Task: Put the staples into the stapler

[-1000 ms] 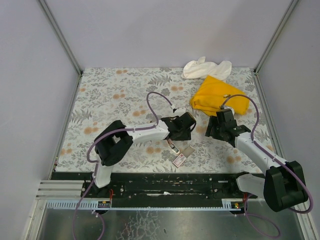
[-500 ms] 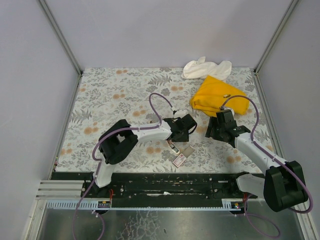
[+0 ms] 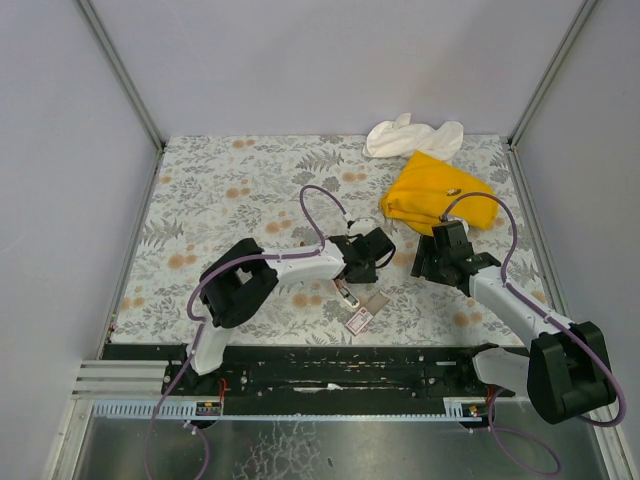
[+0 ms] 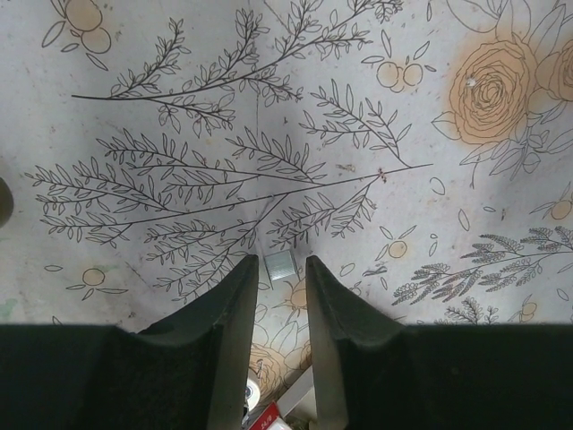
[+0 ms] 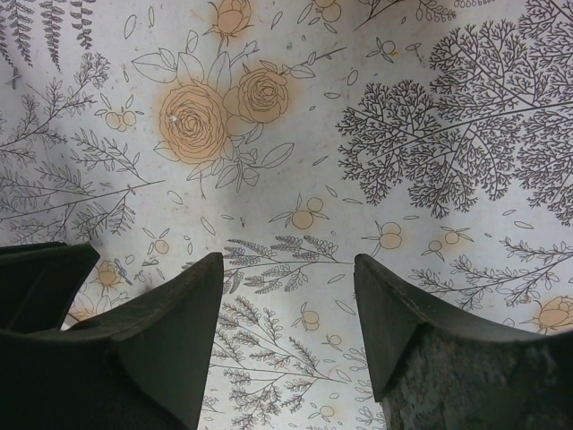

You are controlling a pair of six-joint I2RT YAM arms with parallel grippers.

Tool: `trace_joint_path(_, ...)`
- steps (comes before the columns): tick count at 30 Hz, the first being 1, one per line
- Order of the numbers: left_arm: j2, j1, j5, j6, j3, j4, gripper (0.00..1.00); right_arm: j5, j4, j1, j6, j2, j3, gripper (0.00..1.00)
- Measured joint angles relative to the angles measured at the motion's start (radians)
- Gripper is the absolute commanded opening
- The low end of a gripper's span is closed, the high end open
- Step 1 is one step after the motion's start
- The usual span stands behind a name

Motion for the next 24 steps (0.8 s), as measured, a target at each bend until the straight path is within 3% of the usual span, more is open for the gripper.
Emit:
trace_joint_path(15, 0.014, 0.0, 0.001, 0.054, 0.019, -0.003, 0.21, 0.0, 0.0, 0.0, -0.001, -0.008, -0.002, 0.67)
trace_joint_path(24, 0.029, -0.007, -0.006, 0.109, 0.041, -0.007, 0.27, 0.0, 0.0, 0.0, -0.004, -0.009, -0.002, 0.67)
